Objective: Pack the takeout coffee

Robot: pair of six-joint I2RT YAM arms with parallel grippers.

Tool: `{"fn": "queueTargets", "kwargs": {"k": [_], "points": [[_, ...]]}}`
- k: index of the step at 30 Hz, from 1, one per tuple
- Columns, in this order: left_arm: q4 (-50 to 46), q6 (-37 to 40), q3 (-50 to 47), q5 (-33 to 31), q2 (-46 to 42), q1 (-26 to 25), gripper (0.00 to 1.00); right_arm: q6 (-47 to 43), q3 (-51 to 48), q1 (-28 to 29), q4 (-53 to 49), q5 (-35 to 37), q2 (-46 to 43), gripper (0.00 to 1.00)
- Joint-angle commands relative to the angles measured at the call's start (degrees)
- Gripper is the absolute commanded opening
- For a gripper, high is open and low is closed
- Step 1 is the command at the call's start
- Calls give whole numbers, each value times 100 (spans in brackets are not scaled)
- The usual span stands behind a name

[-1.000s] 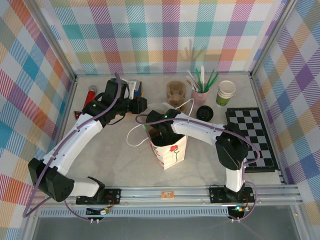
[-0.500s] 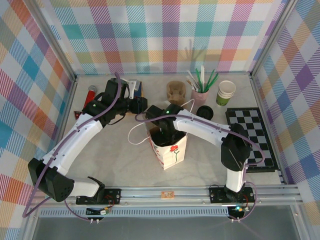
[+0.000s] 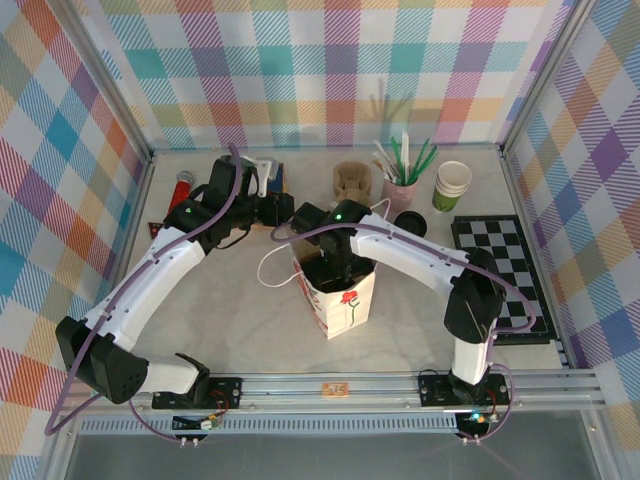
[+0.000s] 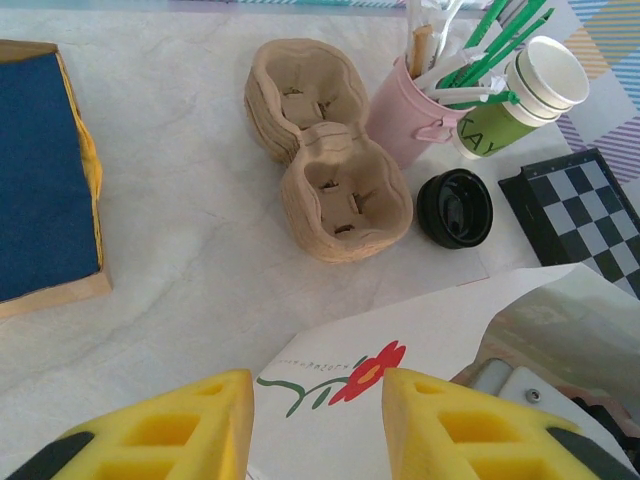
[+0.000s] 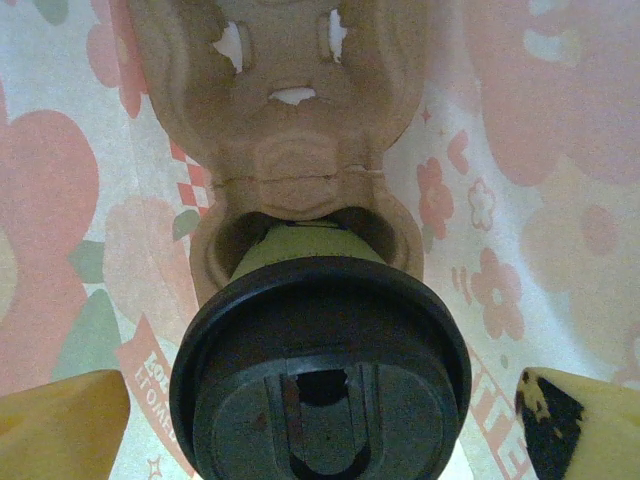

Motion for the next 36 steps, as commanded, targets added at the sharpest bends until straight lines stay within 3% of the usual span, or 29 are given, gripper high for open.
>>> {"fn": "queueTargets", "kwargs": {"k": [1,19,36], "points": [[-17,69,183,-19,-18,-73,39,-86,267,17,-182,110,-260,99],[-50,69,302,-32,26,-73,43,-163,976,81,-731,340,-402,99],[-93,34,452,-88,-94,-76,64,-177,1864,244,-1267,536,-387,99]]}}
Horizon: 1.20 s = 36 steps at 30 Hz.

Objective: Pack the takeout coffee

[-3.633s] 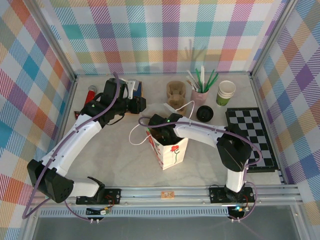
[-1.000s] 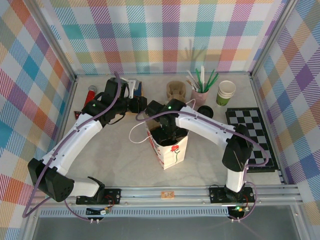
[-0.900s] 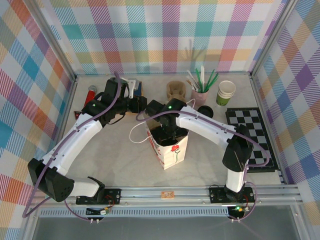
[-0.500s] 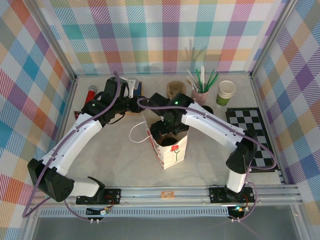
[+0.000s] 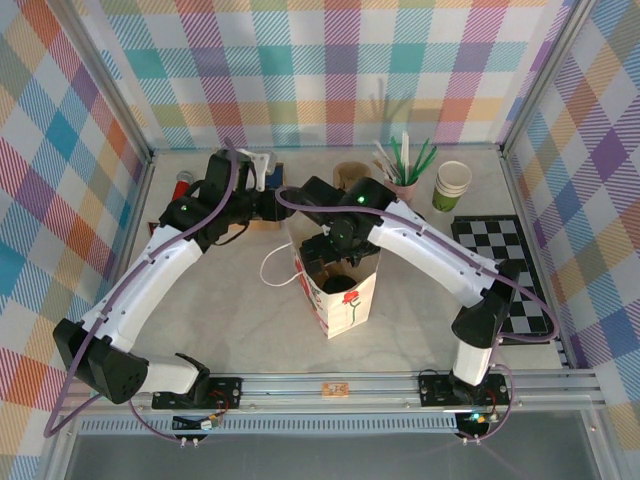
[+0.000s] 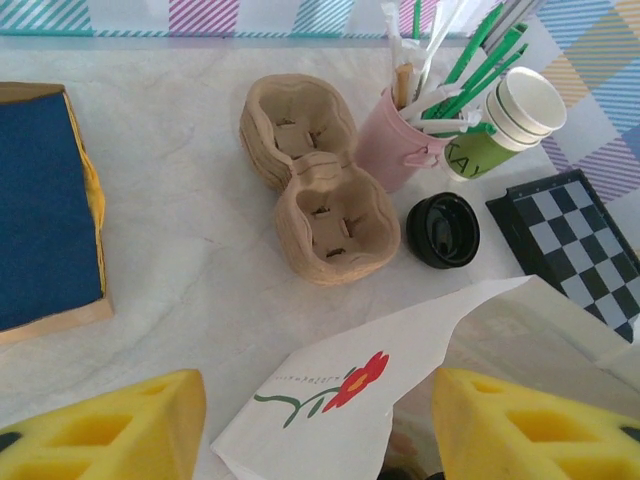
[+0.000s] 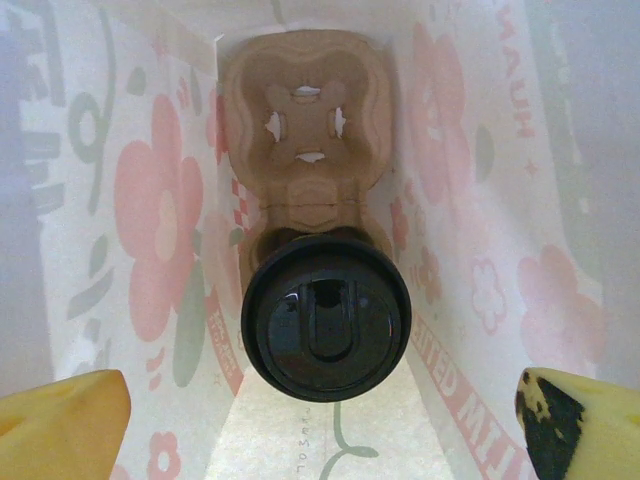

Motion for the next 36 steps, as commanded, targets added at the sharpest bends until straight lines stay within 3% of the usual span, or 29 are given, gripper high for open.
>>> {"fn": "queueTargets", "kwargs": {"k": [1,18,36], "points": [[-48,2,152,-54,-112,-73,65,-64,255,80,-270,94,-120,99],[-77,-59,257,-186,-360,-82,79,-320,1153,121,-513,138,-151,99],[-65,-217,322,-216,-688,-82,94,-569,1314,122,-333,-82,-416,99]]}}
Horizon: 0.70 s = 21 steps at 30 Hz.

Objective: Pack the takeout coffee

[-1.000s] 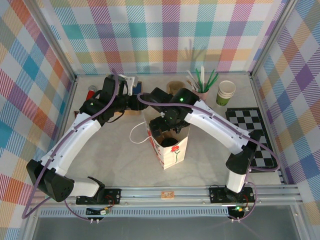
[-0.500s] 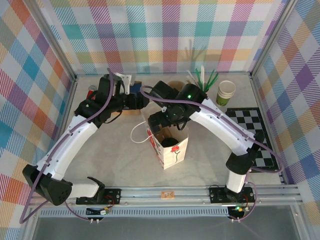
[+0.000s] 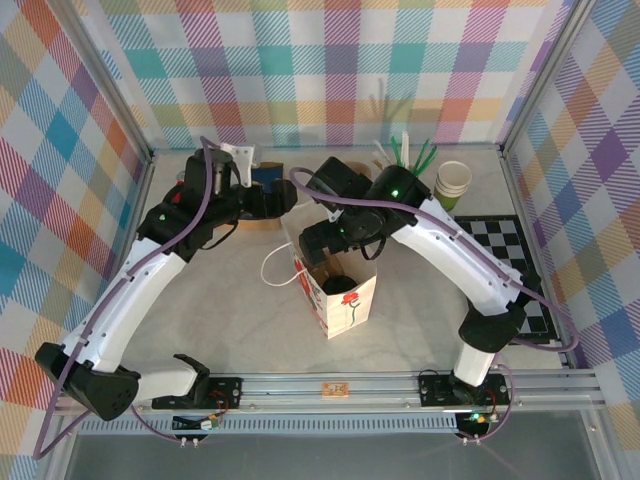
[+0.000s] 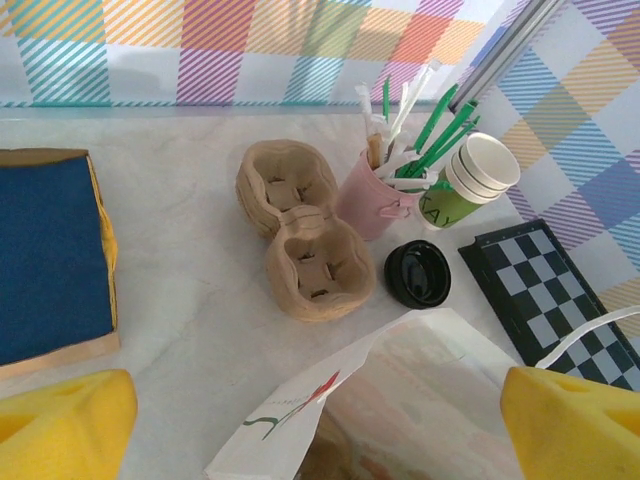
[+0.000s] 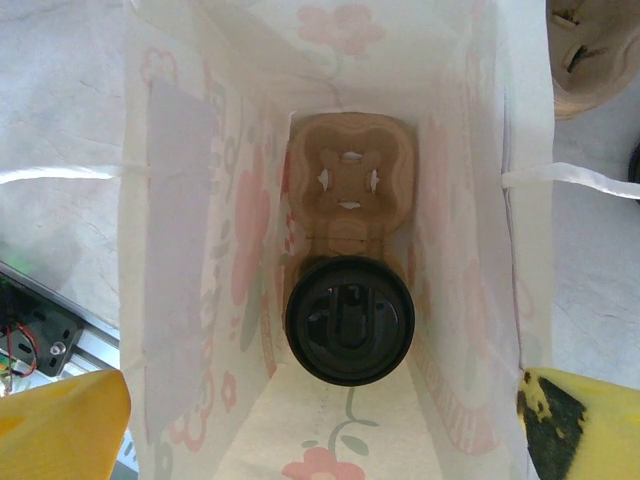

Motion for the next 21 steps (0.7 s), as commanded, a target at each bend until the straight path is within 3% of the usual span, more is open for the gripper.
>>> {"fn": "queueTargets", "kwargs": {"k": [1,14,21], "points": [[-59,-93,164,-57,-147,-82,95,-108,171,29,-6,-52,-161,99],[-665,38,240,-115,-323,-220,94,-413,953,22,-82,124,-42,99],[-1039,-62,-15,-159,-642,-380,93,-726,1630,-343,-202,80,260,99]]}}
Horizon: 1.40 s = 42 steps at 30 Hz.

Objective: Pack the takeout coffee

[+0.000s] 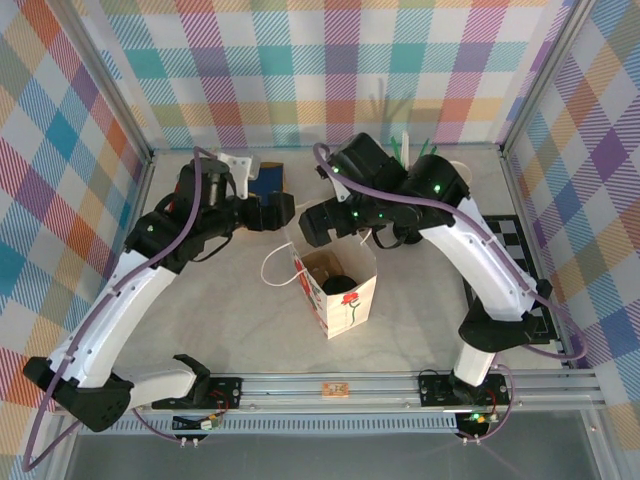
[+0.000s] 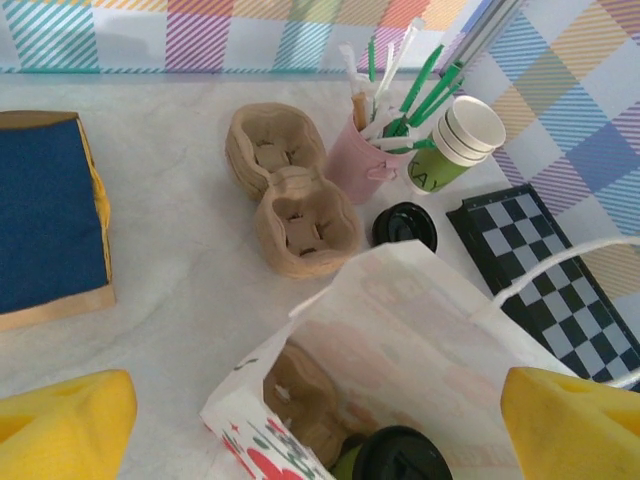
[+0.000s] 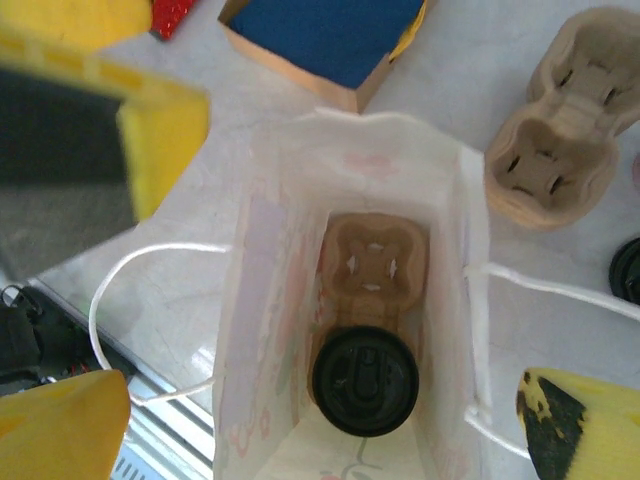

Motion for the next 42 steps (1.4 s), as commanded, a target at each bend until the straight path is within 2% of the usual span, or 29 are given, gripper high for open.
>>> {"fn": "queueTargets", "kwargs": {"k": [1,4,7,15,25,29,35,42], "points": [[-330,-52,-148,-54,-286,-88,93,-304,242,-237,-151,25,242,99],[-417,-156,-336,56,-393,-92,93,-467,260,-495,-94,-242,352,100],[-461,-243,-500,146,-444,-97,91,-600,223,-826,-16,-566,500,97],[-56,-637,-953,562,-502,-105,86,-887,-72,-1355,118,-1301,823,79],[479,-935,-1328,916,-320,-141,76,-958,-909,-1472,409,-1352,760,58],[556,-953,-1318,833,-195,-141,69,-955,-1161,-1515,487,-1279,747,50],[476,-931,-1196,631,42,-141,49,-944,-1393,-1560,606,-1173,694,37],[463,-859,-1066,555,273,-141,32,-927,-1476,-1579,637,-1126,615,24]]}}
